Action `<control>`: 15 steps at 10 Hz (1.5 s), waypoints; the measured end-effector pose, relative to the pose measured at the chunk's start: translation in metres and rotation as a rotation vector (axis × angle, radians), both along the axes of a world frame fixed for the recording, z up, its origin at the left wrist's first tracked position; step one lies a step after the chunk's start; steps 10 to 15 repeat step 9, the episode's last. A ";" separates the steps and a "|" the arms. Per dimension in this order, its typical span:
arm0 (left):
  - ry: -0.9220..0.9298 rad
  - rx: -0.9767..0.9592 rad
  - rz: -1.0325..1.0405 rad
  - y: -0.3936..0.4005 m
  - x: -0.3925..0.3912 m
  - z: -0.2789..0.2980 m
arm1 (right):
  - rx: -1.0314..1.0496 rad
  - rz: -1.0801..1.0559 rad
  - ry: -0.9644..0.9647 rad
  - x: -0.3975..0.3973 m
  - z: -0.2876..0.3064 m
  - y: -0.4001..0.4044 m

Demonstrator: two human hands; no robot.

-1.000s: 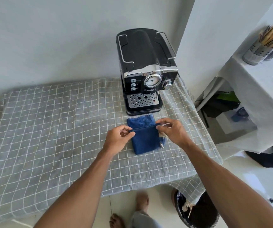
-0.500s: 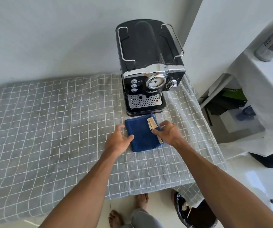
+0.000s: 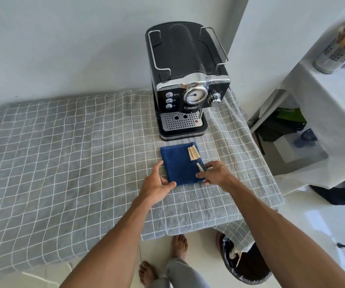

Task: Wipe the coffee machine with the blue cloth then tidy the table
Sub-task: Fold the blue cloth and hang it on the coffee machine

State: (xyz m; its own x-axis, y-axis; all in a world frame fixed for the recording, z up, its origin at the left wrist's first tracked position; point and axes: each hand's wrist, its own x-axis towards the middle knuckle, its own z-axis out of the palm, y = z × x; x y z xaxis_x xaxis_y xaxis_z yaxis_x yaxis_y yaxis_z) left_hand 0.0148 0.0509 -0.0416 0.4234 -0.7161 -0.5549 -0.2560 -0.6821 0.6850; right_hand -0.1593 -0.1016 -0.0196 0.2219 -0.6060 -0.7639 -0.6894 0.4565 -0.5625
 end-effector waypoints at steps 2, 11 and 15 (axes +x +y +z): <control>-0.007 0.050 -0.063 0.015 -0.004 -0.002 | -0.062 -0.083 -0.093 -0.021 -0.016 0.024; -0.650 0.127 -0.367 0.013 -0.001 -0.033 | -1.044 0.813 0.359 0.019 -0.053 0.043; -0.650 0.127 -0.367 0.013 -0.001 -0.033 | -1.044 0.813 0.359 0.019 -0.053 0.043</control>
